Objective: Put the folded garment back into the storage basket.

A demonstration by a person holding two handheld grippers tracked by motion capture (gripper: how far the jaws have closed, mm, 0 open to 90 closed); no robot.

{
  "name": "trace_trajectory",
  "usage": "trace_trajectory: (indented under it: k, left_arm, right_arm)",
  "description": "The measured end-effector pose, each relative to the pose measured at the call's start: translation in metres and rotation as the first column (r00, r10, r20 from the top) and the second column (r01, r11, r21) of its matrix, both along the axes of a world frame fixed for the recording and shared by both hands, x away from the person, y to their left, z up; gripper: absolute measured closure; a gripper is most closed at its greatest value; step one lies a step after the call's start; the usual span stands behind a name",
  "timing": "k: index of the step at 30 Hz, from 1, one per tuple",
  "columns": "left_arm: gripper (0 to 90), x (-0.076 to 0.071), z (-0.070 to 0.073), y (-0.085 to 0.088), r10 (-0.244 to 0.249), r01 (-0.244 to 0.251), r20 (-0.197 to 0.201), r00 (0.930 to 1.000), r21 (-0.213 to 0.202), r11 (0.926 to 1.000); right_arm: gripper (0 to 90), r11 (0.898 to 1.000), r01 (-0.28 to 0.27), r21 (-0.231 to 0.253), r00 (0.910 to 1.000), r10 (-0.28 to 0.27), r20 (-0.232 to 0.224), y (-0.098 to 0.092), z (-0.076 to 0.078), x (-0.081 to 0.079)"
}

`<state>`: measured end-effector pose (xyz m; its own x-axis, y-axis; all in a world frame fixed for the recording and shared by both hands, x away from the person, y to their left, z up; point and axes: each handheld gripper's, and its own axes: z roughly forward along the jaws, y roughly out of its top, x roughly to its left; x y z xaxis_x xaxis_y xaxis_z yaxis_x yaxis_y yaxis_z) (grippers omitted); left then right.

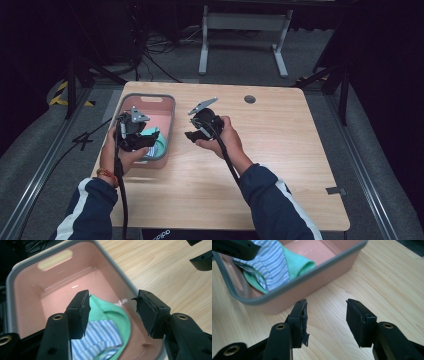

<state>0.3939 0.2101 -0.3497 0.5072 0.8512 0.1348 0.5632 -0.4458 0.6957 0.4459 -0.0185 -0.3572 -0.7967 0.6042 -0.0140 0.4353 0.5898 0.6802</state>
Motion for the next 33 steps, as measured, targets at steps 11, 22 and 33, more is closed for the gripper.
trace_trajectory:
  k: [11, 22, 33]
  left_arm:
    - [42.6, -0.010, -0.009, -0.032, -0.084, 0.084, 0.012, 0.9964, -0.011, 0.9964]
    - [40.3, -0.022, -0.024, -0.070, -0.224, 0.224, -0.002, 0.9747, 0.018, 0.9745]
    - [33.0, -0.038, -0.049, -0.095, -0.376, 0.378, -0.045, 0.9254, 0.046, 0.9245]
  right_arm:
    - [47.0, 1.000, -0.016, -0.025, 0.9994, 0.016, 0.030, -0.054, 0.007, -0.021]
    - [43.8, 0.998, -0.017, -0.066, 0.9979, 0.021, 0.061, -0.115, -0.007, -0.043]
    - [40.4, 0.993, -0.021, -0.119, 0.9941, 0.033, 0.104, -0.161, -0.025, -0.072]
